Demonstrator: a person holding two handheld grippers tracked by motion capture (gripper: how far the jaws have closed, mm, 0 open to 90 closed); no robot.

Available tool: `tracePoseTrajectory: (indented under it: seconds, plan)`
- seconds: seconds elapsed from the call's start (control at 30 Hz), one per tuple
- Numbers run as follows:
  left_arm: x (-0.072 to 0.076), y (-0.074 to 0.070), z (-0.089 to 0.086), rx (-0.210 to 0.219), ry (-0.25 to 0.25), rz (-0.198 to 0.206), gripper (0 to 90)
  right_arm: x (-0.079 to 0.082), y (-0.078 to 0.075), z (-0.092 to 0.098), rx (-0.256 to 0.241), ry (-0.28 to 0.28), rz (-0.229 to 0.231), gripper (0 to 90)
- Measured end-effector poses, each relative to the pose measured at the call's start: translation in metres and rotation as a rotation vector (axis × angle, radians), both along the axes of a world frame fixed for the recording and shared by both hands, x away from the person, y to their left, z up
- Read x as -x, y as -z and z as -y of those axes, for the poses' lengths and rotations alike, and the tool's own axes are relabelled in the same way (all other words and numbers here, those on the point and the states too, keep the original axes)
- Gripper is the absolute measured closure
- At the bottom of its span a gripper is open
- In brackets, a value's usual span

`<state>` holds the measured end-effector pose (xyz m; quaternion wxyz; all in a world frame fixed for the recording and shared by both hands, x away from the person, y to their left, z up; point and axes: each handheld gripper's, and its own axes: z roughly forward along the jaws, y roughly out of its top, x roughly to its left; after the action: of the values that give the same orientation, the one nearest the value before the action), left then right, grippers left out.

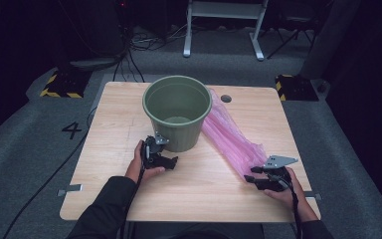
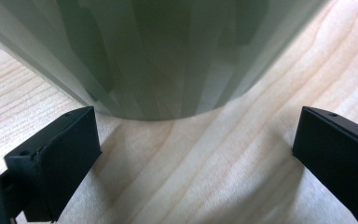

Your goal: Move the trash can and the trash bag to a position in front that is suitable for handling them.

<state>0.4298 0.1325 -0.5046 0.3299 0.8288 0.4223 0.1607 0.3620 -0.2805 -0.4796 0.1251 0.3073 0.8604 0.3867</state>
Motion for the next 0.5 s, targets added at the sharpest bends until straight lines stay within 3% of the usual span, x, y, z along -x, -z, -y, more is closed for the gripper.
tracePoseTrajectory:
  seconds: [0.07,0.13,0.17,0.3,0.4,0.47,0.5]
  plan:
    - [0.002,0.000,-0.001,0.004,0.004,0.003,0.5,0.007,-0.006,0.000,-0.013,0.006,0.019,41.8]
    - [0.004,0.000,-0.002,0.002,0.009,0.001,0.5,0.017,-0.017,0.000,-0.023,-0.002,0.069,42.2]
    - [0.005,0.000,-0.002,0.005,0.016,-0.003,0.5,0.017,-0.017,0.000,-0.023,-0.002,0.069,42.2]
    - [0.007,0.000,-0.005,-0.002,0.024,0.004,0.5,0.029,-0.035,0.004,-0.055,-0.026,0.143,43.8]
    - [0.009,0.000,-0.006,-0.001,0.022,0.008,0.5,0.030,-0.044,0.008,-0.054,-0.007,0.187,44.0]
    - [0.010,0.000,-0.007,0.002,0.022,0.003,0.5,0.022,-0.048,0.020,-0.055,0.050,0.213,45.1]
    - [0.010,0.000,-0.007,-0.002,0.025,0.006,0.5,0.022,-0.048,0.020,-0.055,0.050,0.213,45.1]
